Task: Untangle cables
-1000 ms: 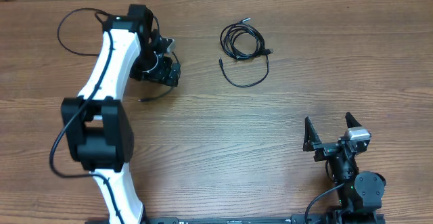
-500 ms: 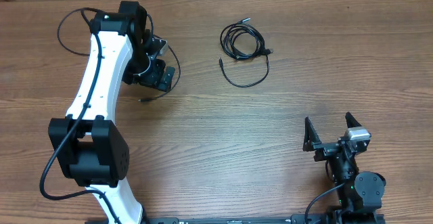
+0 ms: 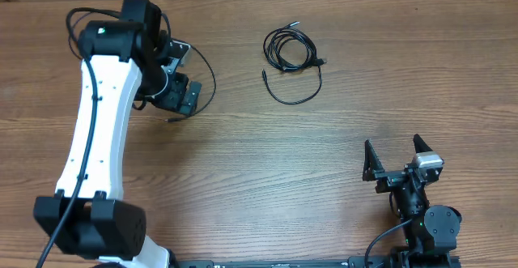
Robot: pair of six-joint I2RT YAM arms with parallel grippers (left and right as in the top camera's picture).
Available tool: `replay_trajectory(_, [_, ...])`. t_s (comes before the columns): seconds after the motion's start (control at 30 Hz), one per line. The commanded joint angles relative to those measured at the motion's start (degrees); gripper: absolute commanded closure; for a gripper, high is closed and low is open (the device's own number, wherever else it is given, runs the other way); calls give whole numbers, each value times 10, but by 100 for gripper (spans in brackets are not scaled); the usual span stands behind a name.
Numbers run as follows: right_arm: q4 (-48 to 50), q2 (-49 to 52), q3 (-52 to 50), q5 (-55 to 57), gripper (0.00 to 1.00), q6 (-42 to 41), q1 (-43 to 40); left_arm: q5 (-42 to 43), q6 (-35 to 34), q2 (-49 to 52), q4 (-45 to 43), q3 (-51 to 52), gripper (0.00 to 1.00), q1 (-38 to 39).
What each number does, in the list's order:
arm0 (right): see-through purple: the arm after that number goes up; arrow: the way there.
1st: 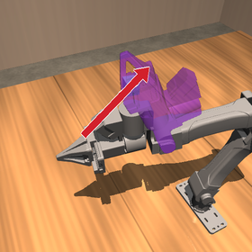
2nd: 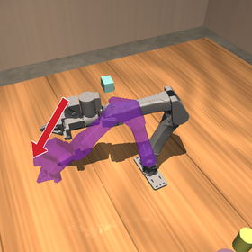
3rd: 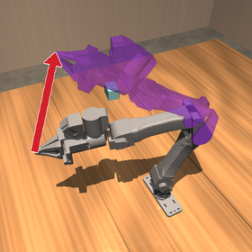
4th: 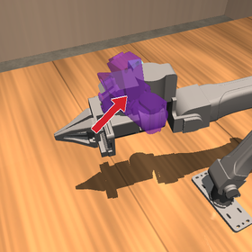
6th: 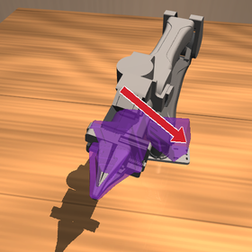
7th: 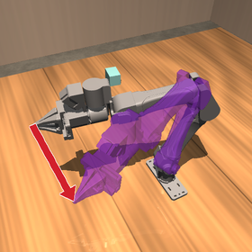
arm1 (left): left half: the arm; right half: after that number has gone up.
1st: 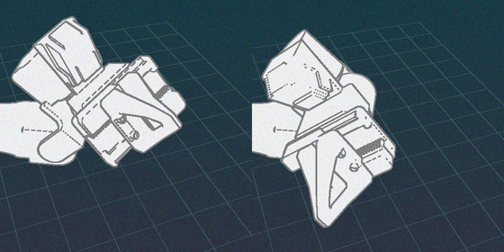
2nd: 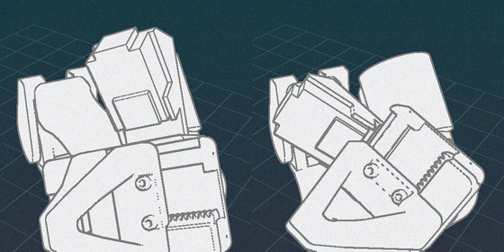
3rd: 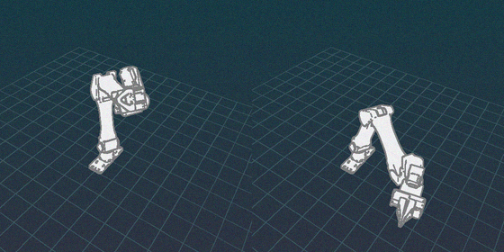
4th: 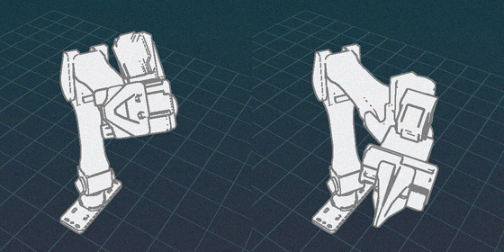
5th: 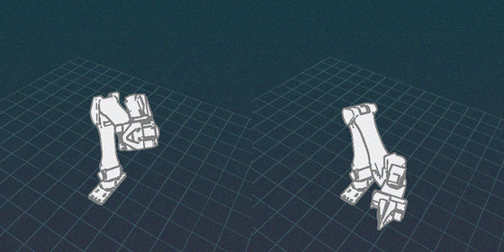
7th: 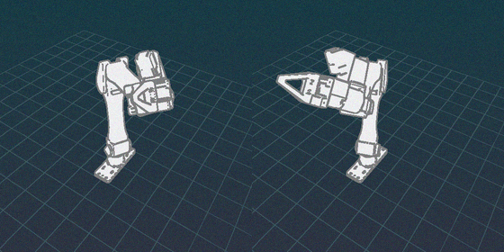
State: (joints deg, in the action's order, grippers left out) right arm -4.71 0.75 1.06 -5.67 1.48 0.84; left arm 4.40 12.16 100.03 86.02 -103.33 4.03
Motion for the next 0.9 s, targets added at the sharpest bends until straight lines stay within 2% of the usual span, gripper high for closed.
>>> replay_trajectory(0.0, [3, -1, -6, 3, 0, 3, -1, 2, -9, -8, 3, -4, 2, 0])
replay_trajectory(0.17, [3, -1, -6, 3, 0, 3, -1, 1, -29, -8, -35, 43, 0, 0])
replay_trajectory(0.33, [3, -1, -6, 3, 0, 3, -1, 7, -93, -7, -118, 125, 0, 0])
replay_trajectory(0.57, [3, -1, -6, 3, 0, 3, -1, 157, -210, -7, -214, 200, 0, 2])
replay_trajectory(0.7, [3, -1, -6, 3, 0, 3, -1, 167, -278, -7, -283, 235, 0, 2])
replay_trajectory(0.73, [3, -1, -6, 3, 0, 3, -1, 156, -298, -7, -299, 243, 0, 2])
replay_trajectory(0.87, [3, -1, -6, 3, 0, 3, -1, 111, -533, -7, -316, 272, 0, 2])
